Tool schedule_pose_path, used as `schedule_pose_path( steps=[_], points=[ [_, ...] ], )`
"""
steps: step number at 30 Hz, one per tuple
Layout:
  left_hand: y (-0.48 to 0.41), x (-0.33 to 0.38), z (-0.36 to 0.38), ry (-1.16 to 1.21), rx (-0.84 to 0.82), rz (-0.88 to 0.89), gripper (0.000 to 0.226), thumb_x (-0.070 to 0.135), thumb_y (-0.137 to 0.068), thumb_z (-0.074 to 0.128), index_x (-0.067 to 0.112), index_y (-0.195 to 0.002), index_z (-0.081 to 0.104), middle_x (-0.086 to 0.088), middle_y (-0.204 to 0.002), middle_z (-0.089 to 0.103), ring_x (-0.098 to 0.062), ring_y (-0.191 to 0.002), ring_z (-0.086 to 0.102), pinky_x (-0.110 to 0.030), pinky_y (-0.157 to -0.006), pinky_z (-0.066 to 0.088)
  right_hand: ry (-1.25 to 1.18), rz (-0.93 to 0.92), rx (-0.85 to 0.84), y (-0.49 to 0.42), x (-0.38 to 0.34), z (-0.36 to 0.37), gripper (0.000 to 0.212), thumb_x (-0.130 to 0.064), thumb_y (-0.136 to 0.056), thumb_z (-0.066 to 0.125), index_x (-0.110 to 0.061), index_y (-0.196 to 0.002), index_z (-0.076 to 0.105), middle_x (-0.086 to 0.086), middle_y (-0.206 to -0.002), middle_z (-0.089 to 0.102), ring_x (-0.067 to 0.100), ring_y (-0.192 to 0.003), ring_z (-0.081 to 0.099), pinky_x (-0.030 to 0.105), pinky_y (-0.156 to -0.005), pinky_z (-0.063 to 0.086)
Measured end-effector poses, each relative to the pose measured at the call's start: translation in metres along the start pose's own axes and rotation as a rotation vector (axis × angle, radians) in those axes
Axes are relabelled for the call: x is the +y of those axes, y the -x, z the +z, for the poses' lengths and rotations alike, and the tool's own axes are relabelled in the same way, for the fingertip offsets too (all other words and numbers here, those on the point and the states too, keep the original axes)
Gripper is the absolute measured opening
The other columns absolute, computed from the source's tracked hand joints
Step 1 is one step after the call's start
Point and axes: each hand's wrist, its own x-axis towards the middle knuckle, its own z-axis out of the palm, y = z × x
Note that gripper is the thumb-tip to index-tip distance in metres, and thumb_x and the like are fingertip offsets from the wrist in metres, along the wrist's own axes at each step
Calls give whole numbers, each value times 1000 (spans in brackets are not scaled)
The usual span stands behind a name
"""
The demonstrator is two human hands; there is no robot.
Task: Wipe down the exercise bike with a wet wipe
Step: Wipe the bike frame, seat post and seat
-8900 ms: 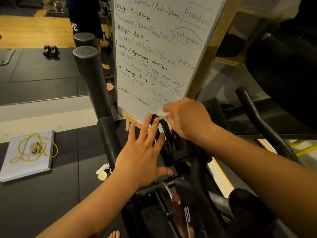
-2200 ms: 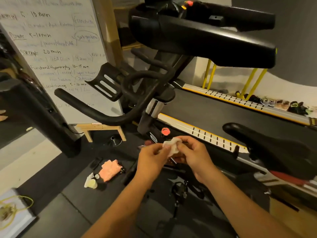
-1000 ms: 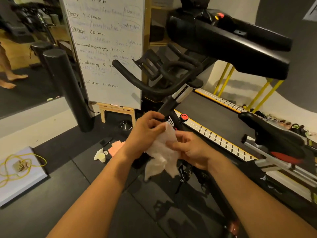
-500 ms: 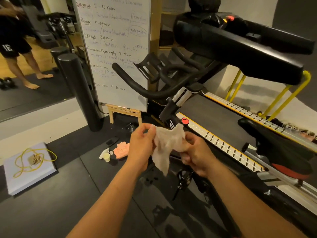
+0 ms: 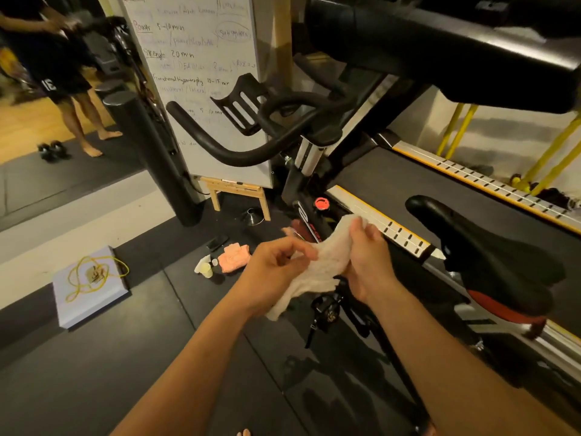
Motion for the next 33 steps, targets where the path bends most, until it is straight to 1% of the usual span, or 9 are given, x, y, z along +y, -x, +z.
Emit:
schedule_pose_path(
  steps=[4, 7, 9, 13, 17, 21, 26, 29, 33],
  points=[
    [-3, 6, 3, 131, 13, -119, 46, 2, -92, 63, 27, -129, 62, 0, -113, 71, -22, -98, 71, -45, -84, 59, -20, 334, -460, 7, 13, -6, 43, -51, -88, 58, -23, -120, 63, 13, -116, 69, 27, -101, 68, 43, -90, 53],
    [-8, 6, -3, 155, -5, -145, 76, 2, -83, 73, 29, -147, 41, 8, -113, 72, -29, -102, 70, -57, -90, 54, 33, 365, -620, 9, 7, -17, 36, -26, -79, 68, -13, -113, 65, 11, -102, 70, 13, -68, 60, 19, -50, 39],
    [-14, 3, -10, 147, -32, -167, 92, 0, -80, 74, 34, -152, 29, 9, -112, 70, -35, -100, 70, -63, -88, 52, 220, 345, -704, 5, 2, -28, 32, -19, -82, 67, -15, -114, 65, 4, -96, 70, 8, -62, 56, 17, -47, 35],
    [-22, 1, -18, 228, -101, -189, 112, -4, -72, 78, 44, -153, 17, 12, -136, 45, -33, -106, 68, -61, -90, 53, 611, 302, -883, -4, -9, -42, 43, -1, -84, 66, -23, -120, 62, 0, -110, 68, 16, -96, 67, 29, -79, 56],
    [-27, -4, -25, 288, -206, -193, 124, -10, -68, 80, 53, -151, 12, 13, -147, 31, -29, -121, 60, -59, -93, 52, 569, 353, -1114, -15, -9, -36, 65, 2, -81, 68, -24, -138, 49, 5, -133, 58, 26, -123, 56, 49, -104, 46],
    [-25, 0, -39, 235, -347, -160, 125, -20, -72, 70, 54, -150, 7, 18, -148, 30, -20, -121, 60, -49, -94, 54, -52, 359, -771, -8, -1, 3, 38, -28, -95, 55, -13, -130, 56, 15, -126, 64, 34, -119, 59, 53, -107, 41],
    [-24, -11, -66, 314, -312, -150, 122, -22, -71, 66, 54, -150, 12, 21, -146, 33, -31, -122, 59, -46, -89, 56, -84, 184, -292, -20, 8, 31, 23, -20, -96, 56, -9, -115, 60, 8, -108, 73, 23, -100, 70, 43, -94, 53],
    [-23, -23, -75, 341, -248, -167, 116, -17, -73, 69, 49, -152, 15, 20, -143, 38, -33, -119, 61, -51, -96, 52, 42, 49, -180, -22, 9, 33, 16, -19, -96, 56, -7, -107, 60, 9, -107, 72, 21, -98, 71, 42, -93, 55],
    [-23, -29, -70, 331, -42, -177, 83, -4, -87, 65, 38, -150, 32, 14, -136, 49, -13, -102, 70, -33, -80, 59, 205, -61, -170, -22, 7, 41, 20, -19, -93, 62, -23, -109, 52, 5, -102, 71, 21, -90, 72, 39, -77, 60]
  ],
)
